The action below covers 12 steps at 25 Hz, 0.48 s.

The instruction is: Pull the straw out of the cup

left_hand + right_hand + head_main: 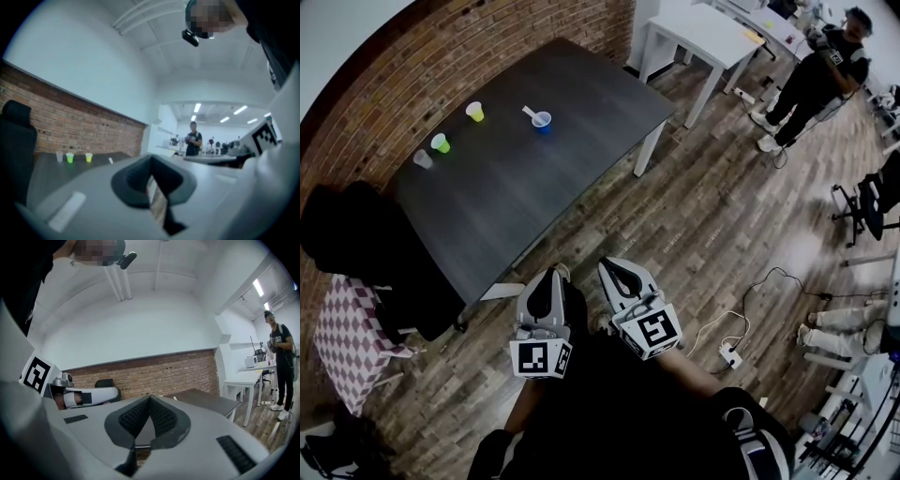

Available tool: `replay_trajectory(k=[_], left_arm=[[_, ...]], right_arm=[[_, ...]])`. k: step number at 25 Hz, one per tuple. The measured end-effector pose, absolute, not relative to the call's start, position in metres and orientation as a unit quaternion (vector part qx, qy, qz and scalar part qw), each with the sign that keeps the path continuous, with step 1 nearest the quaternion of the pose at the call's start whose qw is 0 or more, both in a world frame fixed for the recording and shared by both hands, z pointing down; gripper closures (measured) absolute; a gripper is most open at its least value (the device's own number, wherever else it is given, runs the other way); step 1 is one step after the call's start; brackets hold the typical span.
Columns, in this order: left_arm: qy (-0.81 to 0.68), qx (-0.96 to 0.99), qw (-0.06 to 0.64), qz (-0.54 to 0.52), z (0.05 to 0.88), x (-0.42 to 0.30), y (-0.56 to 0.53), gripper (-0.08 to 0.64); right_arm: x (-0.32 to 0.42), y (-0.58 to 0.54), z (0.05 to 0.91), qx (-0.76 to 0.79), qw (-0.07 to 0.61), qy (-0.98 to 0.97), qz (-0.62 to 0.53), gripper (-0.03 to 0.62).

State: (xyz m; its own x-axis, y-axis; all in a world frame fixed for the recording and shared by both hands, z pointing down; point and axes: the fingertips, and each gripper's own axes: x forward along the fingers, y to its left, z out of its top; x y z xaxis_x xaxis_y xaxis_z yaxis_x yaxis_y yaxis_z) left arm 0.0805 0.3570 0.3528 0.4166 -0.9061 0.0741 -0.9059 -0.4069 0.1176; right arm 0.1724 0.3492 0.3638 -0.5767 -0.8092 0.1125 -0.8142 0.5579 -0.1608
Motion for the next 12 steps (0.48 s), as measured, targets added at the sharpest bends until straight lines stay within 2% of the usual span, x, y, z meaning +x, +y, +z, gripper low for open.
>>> replay_trajectory(k=[12], left_arm=[[-0.54, 0.838, 0.076, -0.011, 0.356, 0.05, 0.27, 0.555]], right_arm=[[0.14, 0.268, 0.368, 0.452, 0.024, -0.887, 0.089, 0.586]])
